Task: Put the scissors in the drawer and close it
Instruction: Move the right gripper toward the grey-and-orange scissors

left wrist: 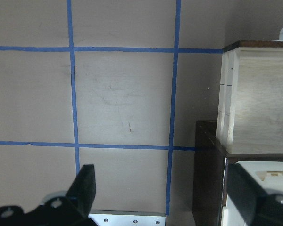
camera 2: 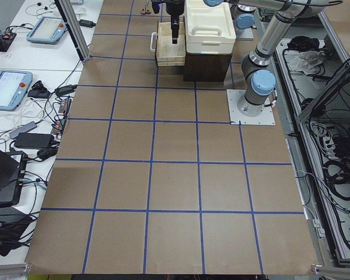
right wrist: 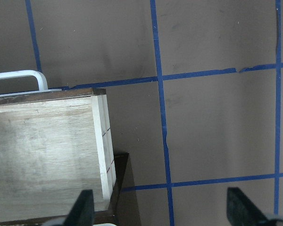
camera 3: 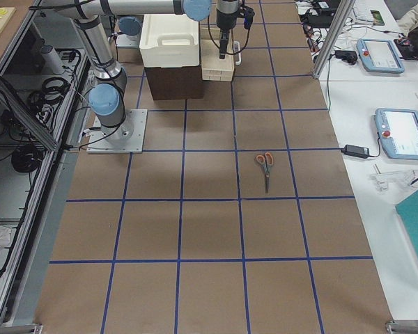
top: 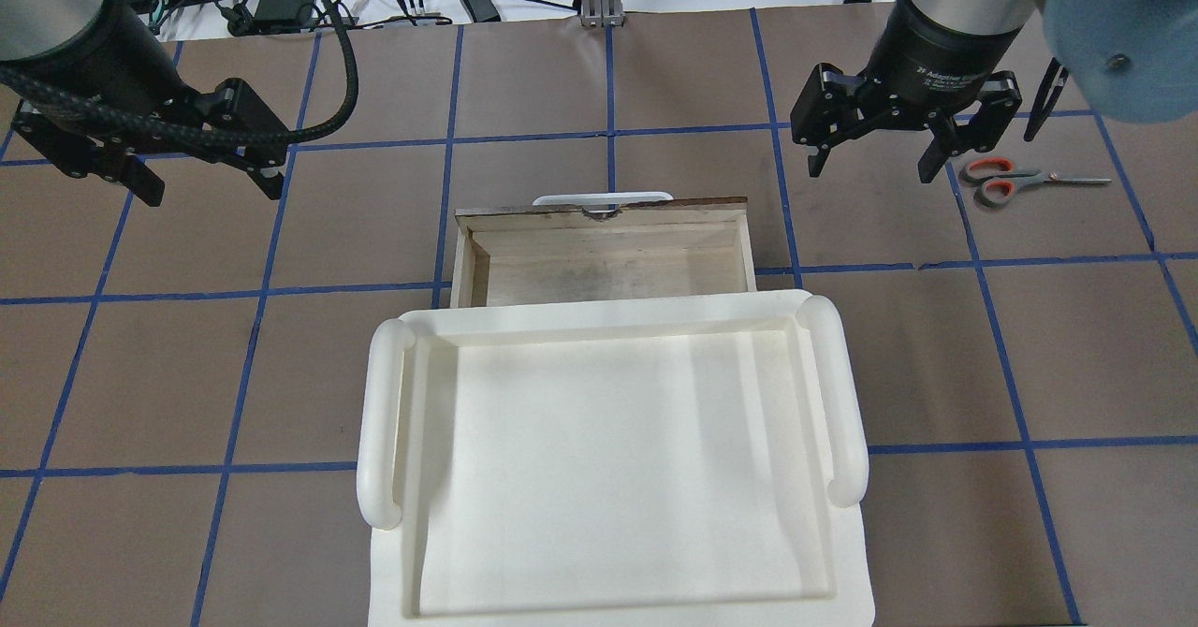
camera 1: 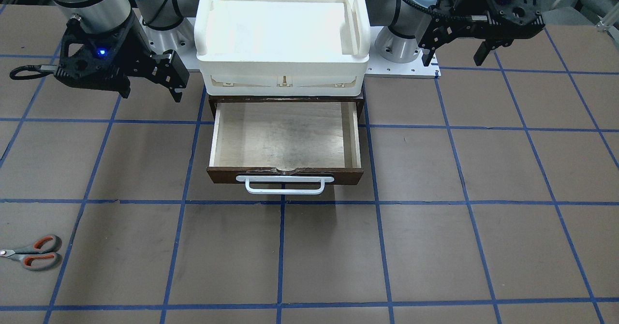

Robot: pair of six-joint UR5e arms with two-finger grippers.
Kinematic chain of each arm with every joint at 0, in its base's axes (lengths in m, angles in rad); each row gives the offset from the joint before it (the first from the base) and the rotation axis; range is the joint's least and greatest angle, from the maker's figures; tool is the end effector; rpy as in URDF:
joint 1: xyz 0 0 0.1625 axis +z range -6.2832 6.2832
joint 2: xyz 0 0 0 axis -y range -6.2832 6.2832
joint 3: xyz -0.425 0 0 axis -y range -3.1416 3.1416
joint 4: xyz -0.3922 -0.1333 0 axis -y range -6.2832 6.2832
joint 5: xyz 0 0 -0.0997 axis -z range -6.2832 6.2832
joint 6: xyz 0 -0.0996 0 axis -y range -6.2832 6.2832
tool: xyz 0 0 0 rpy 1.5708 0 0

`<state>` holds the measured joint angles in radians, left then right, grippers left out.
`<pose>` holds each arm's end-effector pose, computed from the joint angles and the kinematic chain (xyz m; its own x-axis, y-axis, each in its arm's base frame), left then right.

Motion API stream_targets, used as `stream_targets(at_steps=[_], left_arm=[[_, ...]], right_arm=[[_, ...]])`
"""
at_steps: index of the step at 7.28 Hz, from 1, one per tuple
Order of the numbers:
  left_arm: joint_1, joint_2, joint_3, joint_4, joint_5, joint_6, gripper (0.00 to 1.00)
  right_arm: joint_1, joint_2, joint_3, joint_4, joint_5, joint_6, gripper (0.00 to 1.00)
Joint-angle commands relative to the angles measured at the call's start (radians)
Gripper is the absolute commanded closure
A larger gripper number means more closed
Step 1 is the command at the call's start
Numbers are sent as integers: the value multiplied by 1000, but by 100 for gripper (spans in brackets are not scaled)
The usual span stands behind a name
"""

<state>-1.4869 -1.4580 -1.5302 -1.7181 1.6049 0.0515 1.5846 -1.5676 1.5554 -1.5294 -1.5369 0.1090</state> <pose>-0.0926 -0.4494 0.5458 -0.9989 -0.0325 -0.0344 -0.0324 0.9995 -0.0043 0.1434 -0.4883 0.4899 -0.9949 0.0960 -0.0305 0.0950 0.9949 0.0327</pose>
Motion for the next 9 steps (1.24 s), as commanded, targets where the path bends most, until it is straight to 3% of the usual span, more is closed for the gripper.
stream_targets(at_steps=[1, 4, 5, 7, 8, 9], left_arm=[[1, -7, -13, 3, 0, 1, 0], [1, 17, -4, -12, 7, -1, 0], [4, 46, -1, -79, 50, -2, 0], [10, 65, 13, -23, 134, -5, 0], [13, 44, 7, 133, -7, 2, 0], [-1, 36, -48, 26, -67, -8, 0]], right_arm=[[0, 0, 0, -8, 0, 0, 0], [-6, -12, 0, -12, 4, -2, 0], [-9, -20, -2, -11, 1, -55, 0], [-17, -20, -3, -35, 3, -117, 0], [-17, -20, -3, -34, 3, -142, 0], [-23, -19, -5, -43, 1, -284, 0]])
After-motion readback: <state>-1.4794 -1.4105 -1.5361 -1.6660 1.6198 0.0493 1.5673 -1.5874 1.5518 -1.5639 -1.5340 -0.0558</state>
